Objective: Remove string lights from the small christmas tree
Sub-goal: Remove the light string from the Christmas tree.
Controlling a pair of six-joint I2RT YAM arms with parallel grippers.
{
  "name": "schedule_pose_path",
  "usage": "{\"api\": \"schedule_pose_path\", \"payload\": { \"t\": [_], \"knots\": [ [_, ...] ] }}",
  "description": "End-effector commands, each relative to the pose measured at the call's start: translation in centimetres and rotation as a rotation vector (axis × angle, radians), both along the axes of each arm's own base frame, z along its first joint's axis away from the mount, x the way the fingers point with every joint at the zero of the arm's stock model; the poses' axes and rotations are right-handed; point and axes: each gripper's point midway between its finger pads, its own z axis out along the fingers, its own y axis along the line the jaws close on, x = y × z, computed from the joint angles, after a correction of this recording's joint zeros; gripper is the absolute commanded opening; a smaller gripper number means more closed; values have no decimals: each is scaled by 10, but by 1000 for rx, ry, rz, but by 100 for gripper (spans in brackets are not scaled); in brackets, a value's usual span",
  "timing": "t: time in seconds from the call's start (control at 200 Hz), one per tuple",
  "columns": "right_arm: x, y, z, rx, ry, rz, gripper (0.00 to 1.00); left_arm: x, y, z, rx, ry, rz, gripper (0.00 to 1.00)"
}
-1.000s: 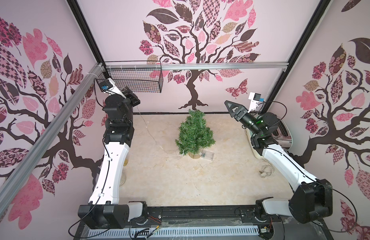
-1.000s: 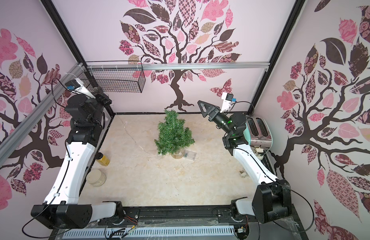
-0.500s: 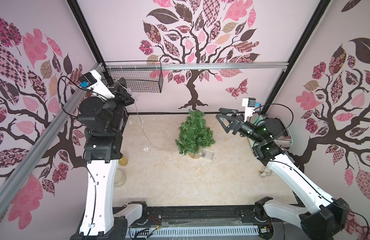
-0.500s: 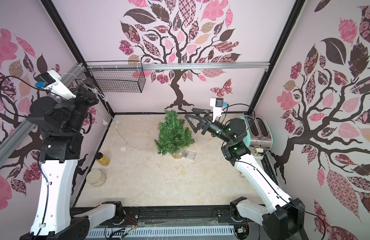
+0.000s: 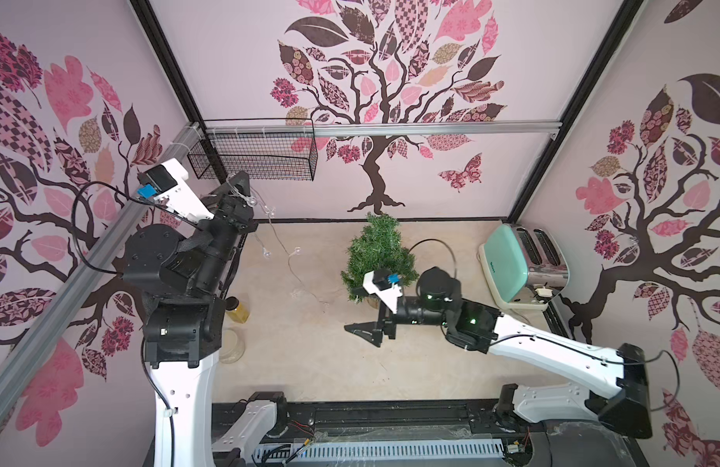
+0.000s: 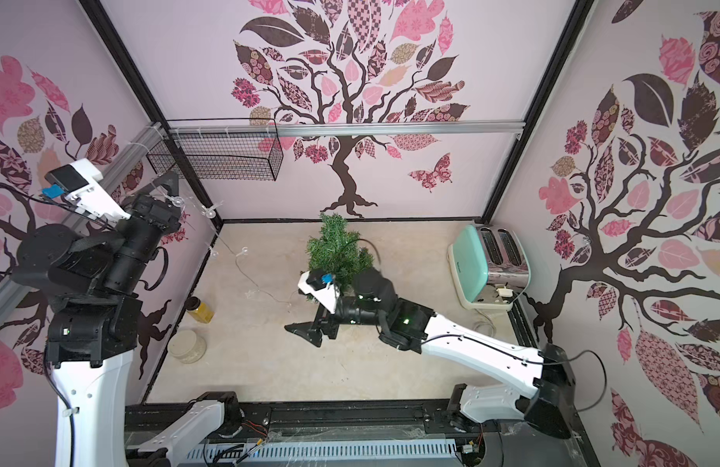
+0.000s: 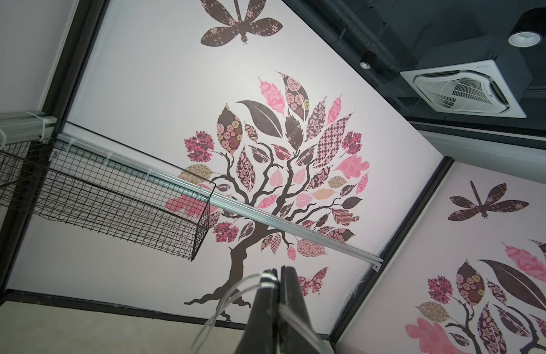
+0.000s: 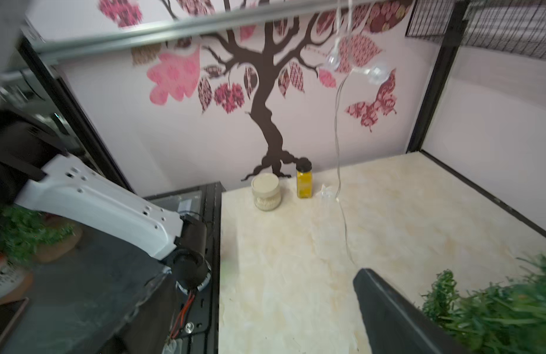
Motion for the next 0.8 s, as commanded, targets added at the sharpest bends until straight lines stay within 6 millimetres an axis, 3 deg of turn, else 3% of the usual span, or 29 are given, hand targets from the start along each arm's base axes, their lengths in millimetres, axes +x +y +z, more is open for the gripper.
{"api": "schedule_pose_path", "payload": {
  "t": [0.0,0.32,0.5,0.795],
  "knots": [
    [23,14,-25,-109,-95,-109,94,-9,-7,0,-27,-5,-56,0],
    [62,48,-59,-141,-152,-212,95,-19,-18,2,-64,-9,-134,0],
    [86,68,-73,-158,-202,-268,91,-34,-28,14,-107,-43,-216,0],
    [86,98,-88,-127,-197,-199,80,-59,-41,31,-139,-93,-322,0]
  ]
}}
